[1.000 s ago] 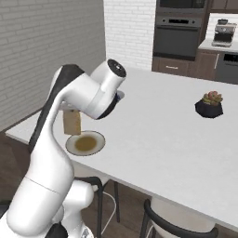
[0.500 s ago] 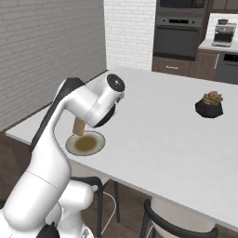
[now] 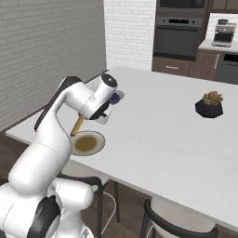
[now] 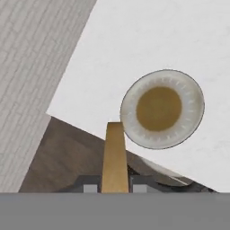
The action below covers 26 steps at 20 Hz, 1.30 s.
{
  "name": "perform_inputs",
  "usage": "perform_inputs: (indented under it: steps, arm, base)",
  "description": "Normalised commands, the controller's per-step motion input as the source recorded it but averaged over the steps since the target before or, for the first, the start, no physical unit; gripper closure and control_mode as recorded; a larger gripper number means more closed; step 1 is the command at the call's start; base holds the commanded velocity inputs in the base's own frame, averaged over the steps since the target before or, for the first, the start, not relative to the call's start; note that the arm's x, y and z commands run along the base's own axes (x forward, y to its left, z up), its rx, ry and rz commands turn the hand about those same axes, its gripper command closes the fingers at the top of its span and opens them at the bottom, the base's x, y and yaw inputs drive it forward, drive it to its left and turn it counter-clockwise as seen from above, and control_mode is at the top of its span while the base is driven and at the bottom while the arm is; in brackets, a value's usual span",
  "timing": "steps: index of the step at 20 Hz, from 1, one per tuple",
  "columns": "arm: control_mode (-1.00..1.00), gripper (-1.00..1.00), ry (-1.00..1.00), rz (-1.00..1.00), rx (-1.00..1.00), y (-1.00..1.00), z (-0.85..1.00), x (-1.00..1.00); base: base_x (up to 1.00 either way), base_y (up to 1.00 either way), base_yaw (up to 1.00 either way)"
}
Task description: Start the toaster. Once the lever pops up, take the bread to the plate on the dining counter.
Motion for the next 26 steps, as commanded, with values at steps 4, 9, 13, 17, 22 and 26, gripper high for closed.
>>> perform_inputs:
  steps: [4,9,13,17,22,26]
  arm:
    - [-1.00,1.00,0.46,0.00,0.02,0.00,-0.20,0.58]
    - [-1.00,1.00,0.16,0.00,0.00,0.04,-0.65,0.41]
    - [-1.00,1.00,0.01,0.00,0.05,0.07,-0.61,0.16]
    - [-1.00,1.00,0.01,0.02,0.17,0.14,-0.26,0.08]
    - [-1.00,1.00,0.11,0.04,0.20,0.24,-0.15,0.12]
    - [-1.00,1.00,0.15,0.02,0.05,0.28,-0.43,0.37]
  base:
    - [0.00,0.00,0.00]
    - [0.00,0.00,0.00]
    - [0.00,0.00,0.00]
    - [0.00,0.00,0.00]
    - [0.00,0.00,0.00]
    - [0.00,0.00,0.00]
